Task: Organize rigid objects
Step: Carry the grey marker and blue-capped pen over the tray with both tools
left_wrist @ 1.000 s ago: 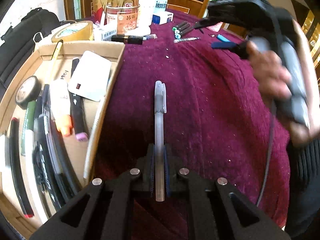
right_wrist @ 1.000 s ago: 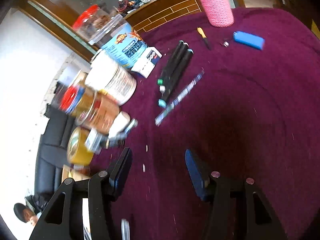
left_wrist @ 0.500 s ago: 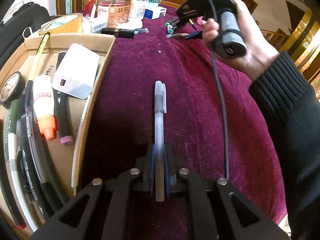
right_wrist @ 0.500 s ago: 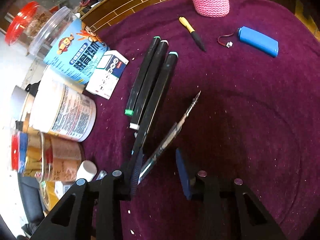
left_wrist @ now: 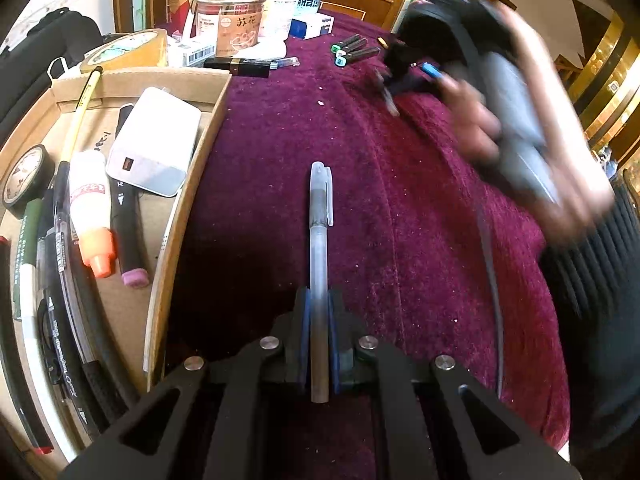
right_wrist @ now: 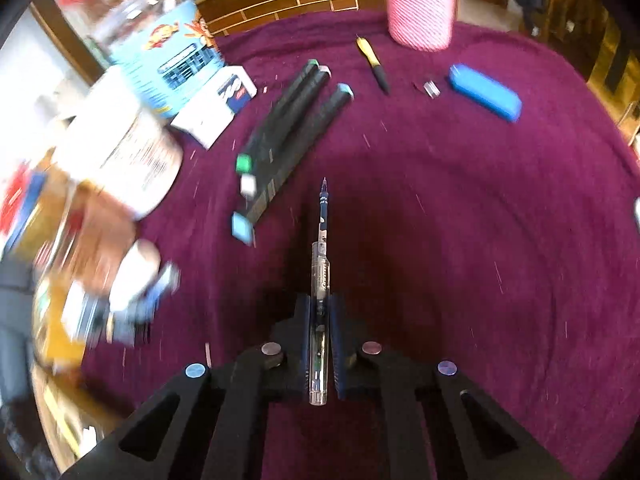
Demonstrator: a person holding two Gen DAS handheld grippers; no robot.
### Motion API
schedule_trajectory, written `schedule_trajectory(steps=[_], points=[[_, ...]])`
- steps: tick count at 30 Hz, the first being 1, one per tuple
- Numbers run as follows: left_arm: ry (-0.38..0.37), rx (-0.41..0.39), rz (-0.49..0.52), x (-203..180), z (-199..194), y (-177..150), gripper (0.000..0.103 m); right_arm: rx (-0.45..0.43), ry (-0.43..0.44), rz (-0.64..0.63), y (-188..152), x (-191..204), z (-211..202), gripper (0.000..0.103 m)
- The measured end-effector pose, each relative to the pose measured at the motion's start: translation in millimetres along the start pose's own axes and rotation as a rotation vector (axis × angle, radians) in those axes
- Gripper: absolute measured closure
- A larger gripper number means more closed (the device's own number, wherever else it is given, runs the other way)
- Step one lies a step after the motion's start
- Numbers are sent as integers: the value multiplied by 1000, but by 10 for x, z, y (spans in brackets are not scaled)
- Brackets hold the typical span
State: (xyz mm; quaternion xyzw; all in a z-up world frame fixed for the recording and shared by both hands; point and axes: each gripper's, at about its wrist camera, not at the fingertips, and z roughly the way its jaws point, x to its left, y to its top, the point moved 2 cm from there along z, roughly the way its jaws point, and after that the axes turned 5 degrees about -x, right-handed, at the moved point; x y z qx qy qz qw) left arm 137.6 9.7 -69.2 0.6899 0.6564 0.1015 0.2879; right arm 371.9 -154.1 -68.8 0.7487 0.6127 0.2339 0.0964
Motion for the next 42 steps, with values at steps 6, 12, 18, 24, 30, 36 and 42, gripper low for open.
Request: schedule_trajectory(steps=[6,12,18,24,30,36,42], points=[[26,15,-15,-6,6,56,95,-10,233,22,-900,-463,-527,94],[96,32,24,-113,77,106,85,-45,321,27,-1220,-562,-684,94],[215,20,95,-203,230,241,86,-71,322,-49,-1204,-463,-715,94],[192,16,58,-108,226,271,95,-90,313,-89,-1176,-397,-687,94],[130,13,8,-45,-165,93,95,-99,386,-128,-1275,-273,-736,94],[75,-21,-67,196,-702,-180,95,-61,500,-109,-1569,-67,-1062,93],[66,-82,-136,563,-1169,-257,95,-68,569,-181,-2010,424,-1491,93]])
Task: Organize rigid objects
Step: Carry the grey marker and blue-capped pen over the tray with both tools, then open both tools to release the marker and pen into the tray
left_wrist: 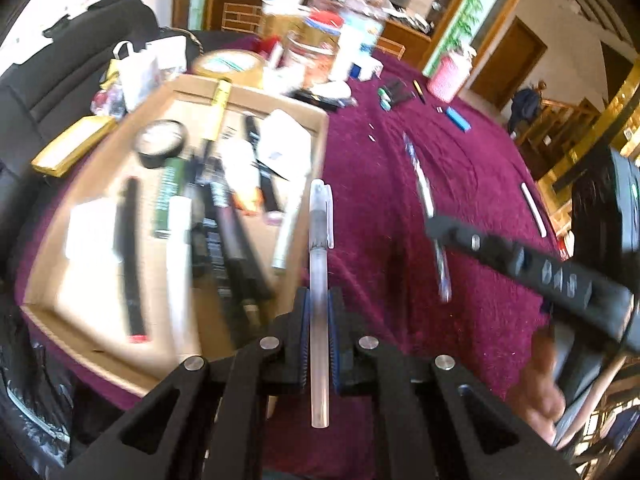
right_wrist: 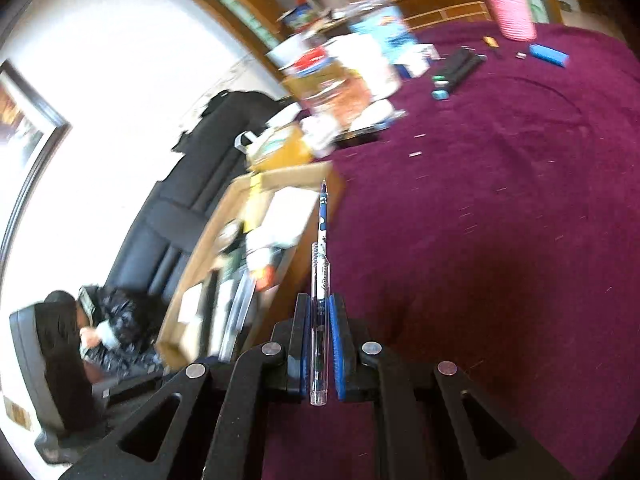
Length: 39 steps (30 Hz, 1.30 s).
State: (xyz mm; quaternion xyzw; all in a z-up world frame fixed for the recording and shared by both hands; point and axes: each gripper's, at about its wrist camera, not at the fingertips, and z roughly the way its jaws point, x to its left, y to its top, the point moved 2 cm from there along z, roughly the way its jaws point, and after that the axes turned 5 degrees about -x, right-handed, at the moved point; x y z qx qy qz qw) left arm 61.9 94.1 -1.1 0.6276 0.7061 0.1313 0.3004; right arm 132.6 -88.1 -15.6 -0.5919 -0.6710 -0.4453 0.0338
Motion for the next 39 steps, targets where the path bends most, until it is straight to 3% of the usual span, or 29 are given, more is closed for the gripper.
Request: schedule_trajectory(steps=[7,11,16,23,30,32,36,37,38,39], points=[[46,-42,-63,536,-187,122,95,77,45,-66,-307,620,349,93],[61,-35,-104,849,-150,155,95,122,20,-100,-357,814,629,93],[35,-13,-158,1070,-23,177,95,152,-30,-118,-340,865,888,93],[23,7,-154,1130,90,144,95,178,-60,-106,-337,853,1129,93],[79,3,-135,1136,170,143,95,166,-133,-152,-338,871,1201,92],[42,52,-161,1148,239,158,95,184,-121,-137,-342,856,1218,92],[17,41,-174,1185,251,208,95,168,-112,-120,-328,811,1198,92],[-8,43,-183,1194,256,209,90,174,-104,-101,-326,792,1190,92],[-32,39,-187,1202,258,207,72,179,-94,-93,-327,781,1179,92],[-31,33,-188,1208,257,200,62,179,-81,-95,-328,773,1162,92]])
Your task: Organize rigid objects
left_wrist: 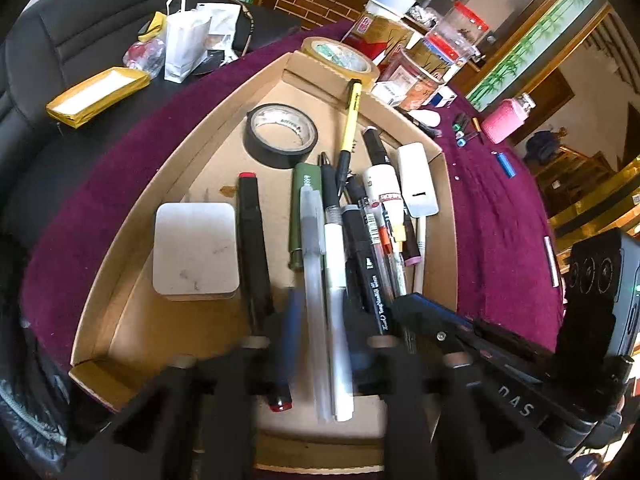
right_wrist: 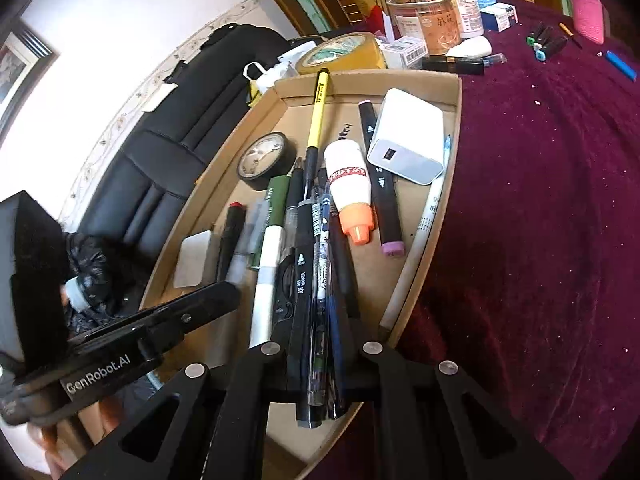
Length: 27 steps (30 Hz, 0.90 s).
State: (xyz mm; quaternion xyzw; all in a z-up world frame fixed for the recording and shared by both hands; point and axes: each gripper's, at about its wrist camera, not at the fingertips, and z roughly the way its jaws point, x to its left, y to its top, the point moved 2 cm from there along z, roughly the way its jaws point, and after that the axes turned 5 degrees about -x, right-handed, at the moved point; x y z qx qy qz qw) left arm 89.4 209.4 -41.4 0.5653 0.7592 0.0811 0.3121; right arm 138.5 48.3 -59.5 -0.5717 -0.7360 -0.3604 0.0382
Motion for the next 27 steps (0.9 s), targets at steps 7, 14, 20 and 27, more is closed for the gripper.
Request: schedule_trajectory(steps=[7,14,20,27], points=[[84,-137,127,-229,-283,-17,20,-48,45,77,-75,-88,-290,66],[207,-202,193,-340,-378,-62,13,-155,-27,42,-298,-116,-704,42],[273,-207,182,-300,-414,-80,13,-163,-1,60,-383,-111,-773,42],[323,-217,197,-316,-463,-55,13,-141,22,36,-458,0,-743,42]])
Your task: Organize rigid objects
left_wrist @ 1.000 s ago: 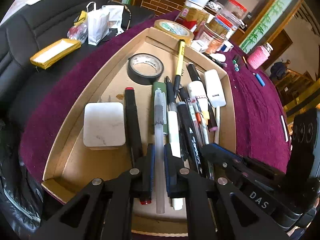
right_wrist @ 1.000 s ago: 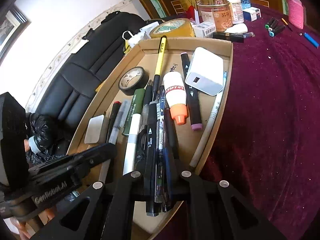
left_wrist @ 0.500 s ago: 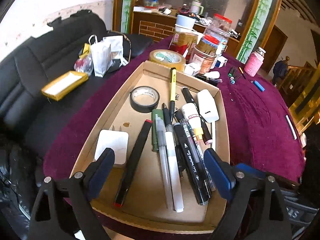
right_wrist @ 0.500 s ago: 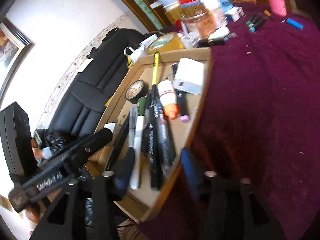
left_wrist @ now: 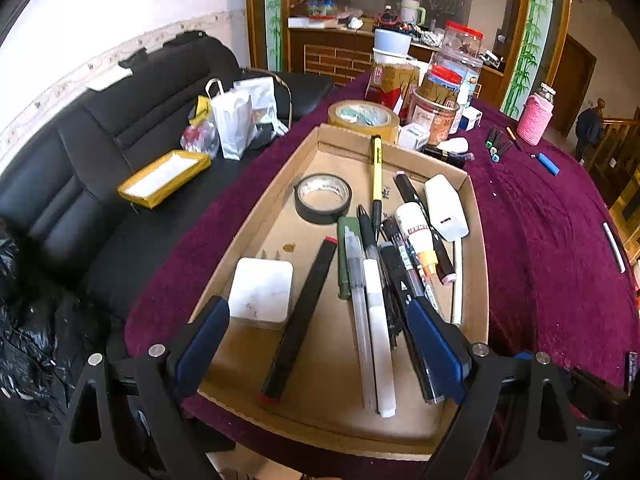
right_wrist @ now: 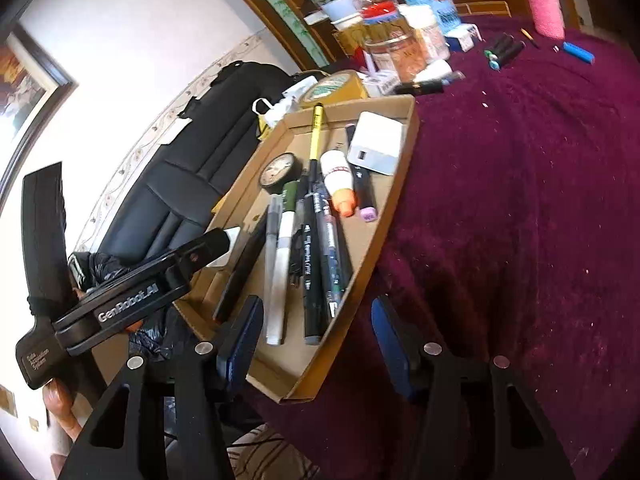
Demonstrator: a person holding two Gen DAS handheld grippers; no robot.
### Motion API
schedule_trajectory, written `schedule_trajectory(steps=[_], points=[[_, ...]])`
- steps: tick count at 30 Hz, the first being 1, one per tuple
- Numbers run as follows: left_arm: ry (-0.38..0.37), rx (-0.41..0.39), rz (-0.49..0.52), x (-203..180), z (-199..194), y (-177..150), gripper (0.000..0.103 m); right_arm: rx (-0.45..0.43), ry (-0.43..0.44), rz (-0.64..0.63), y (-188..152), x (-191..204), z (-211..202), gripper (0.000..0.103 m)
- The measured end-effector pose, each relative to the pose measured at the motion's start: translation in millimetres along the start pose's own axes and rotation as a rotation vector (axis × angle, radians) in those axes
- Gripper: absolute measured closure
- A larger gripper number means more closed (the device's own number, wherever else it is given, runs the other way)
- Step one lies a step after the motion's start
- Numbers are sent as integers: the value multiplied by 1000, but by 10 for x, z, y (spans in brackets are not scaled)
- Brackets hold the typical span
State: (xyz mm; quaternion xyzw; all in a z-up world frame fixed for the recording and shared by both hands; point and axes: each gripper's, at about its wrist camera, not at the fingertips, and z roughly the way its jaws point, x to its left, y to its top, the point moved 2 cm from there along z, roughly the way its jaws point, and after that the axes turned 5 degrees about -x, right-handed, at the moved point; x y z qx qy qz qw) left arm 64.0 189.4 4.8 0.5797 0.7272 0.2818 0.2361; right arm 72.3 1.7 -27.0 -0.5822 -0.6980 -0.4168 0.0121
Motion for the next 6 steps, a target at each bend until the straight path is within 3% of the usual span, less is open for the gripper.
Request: schedule_trajectory(steps=[6], points=[[-3,-17,16,-25,-25,2,13,8,-24,6,-20,20,11,42]])
